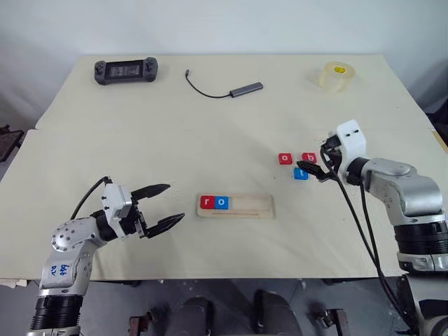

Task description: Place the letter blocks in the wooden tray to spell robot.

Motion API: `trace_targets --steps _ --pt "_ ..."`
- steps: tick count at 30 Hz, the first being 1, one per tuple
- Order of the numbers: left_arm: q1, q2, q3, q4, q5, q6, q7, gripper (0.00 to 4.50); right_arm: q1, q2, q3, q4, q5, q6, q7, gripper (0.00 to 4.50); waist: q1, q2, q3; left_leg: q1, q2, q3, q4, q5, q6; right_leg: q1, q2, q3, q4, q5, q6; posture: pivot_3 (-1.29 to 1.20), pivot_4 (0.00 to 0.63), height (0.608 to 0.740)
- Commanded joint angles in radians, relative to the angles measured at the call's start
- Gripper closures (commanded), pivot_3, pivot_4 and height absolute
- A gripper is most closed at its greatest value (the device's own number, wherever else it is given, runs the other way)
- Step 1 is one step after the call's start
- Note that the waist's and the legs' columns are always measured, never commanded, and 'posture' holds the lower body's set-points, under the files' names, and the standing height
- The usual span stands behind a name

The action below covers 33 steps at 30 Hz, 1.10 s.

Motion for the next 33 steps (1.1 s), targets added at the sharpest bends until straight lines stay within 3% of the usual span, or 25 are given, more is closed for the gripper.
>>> trace_targets --steps 1,12,23,26,33 --pt "0.023 0.003 0.025 -0.058 -0.031 0.006 0.012 0.03 -0.011 -0.003 -0.025 -0.026 -0.010 0.008 0.002 0.00 -0.003 0.000 0.000 0.000 0.000 0.000 0.000 0.000 0.000 0.000 0.000 0.000 0.000 0.000 0.000 0.00 0.150 0.740" --pt "-0.005 0.008 -0.001 -0.044 -0.018 0.002 0.005 0.03 -0.029 0.021 -0.034 -0.035 -0.003 0.063 -0.022 0.00 -0.004 0.000 0.000 0.000 0.001 0.001 0.001 0.000 0.000 0.000 0.001 0.001 0.001 0.000 0.000 0.00 0.150 0.740" --pt "-0.001 -0.002 -0.024 -0.066 -0.010 -0.005 0.013 0.03 -0.190 0.145 -0.062 0.295 -0.088 0.025 -0.176 0.00 -0.009 0.000 0.000 0.000 0.001 0.002 0.001 0.000 0.000 0.000 0.001 0.001 0.001 0.000 0.000 0.00 0.150 0.740" --pt "0.001 -0.003 -0.020 -0.073 -0.010 -0.007 0.021 0.00 -0.201 0.169 -0.062 0.331 -0.101 0.007 -0.181 0.62 -0.009 0.000 0.000 0.000 0.001 0.002 0.001 0.000 0.000 -0.001 0.001 0.001 0.001 0.000 0.000 0.00 0.150 0.740" --pt "0.002 -0.003 -0.021 -0.081 -0.008 -0.012 0.031 0.00 -0.195 0.196 -0.073 0.315 -0.112 0.015 -0.209 2.96 -0.010 0.000 0.000 0.001 0.001 0.002 0.001 0.000 0.000 0.000 0.001 0.001 0.002 0.000 0.000 0.00 0.150 0.740"
